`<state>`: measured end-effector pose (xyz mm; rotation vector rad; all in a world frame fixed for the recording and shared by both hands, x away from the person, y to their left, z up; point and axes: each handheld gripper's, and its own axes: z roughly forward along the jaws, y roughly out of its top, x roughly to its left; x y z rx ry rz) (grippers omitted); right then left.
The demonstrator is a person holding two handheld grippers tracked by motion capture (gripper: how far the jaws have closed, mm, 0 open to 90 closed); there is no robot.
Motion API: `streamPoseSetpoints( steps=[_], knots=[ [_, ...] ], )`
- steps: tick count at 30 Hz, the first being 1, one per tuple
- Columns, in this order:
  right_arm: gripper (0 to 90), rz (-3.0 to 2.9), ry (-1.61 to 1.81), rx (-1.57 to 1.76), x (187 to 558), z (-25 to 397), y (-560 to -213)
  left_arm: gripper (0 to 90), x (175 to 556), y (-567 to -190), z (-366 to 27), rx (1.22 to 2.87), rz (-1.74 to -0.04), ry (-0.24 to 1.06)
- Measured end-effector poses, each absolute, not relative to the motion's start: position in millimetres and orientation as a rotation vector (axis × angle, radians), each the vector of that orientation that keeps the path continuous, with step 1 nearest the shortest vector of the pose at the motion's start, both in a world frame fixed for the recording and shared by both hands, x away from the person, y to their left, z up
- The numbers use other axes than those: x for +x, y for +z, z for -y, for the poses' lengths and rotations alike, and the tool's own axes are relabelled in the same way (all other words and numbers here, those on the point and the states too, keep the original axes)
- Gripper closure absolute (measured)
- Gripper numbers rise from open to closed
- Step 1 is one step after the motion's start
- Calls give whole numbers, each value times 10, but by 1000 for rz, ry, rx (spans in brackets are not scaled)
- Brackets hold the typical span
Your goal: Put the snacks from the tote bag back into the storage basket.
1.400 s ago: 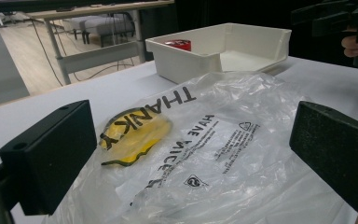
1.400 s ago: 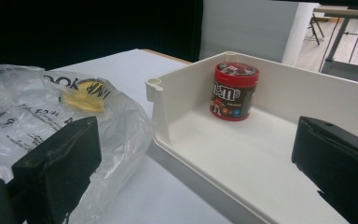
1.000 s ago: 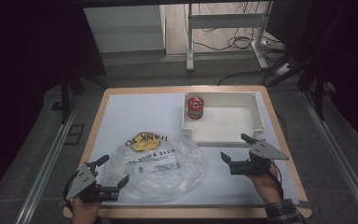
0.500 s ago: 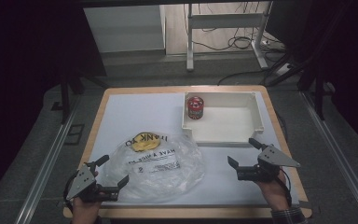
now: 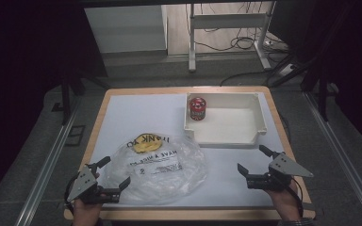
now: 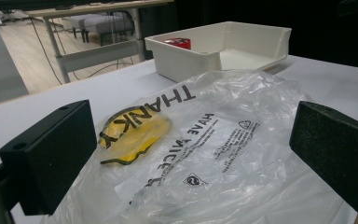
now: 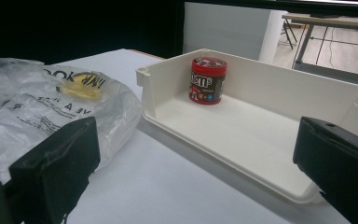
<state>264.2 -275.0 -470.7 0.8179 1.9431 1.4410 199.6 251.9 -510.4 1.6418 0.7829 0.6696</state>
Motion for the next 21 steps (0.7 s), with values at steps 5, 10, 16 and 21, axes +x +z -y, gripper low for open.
streamPoseSetpoints(
  steps=[5, 10, 16, 21],
  knots=[
    [7, -1943, 1429, 814, 2594, 2788, -4726, 5, 1999, -5108, -2515, 1646, -783, 664],
    [7, -1945, 1421, 809, 2533, 2831, -4746, 4, 1999, -5109, -2515, 1647, -783, 663],
    [7, -1944, 1416, 808, 2495, 2876, -4776, 4, 2000, -5108, -2516, 1646, -783, 663],
    [7, -1947, 1407, 799, 2500, 2876, -4788, 5, 2001, -5103, -2517, 1643, -784, 666]
  ],
)
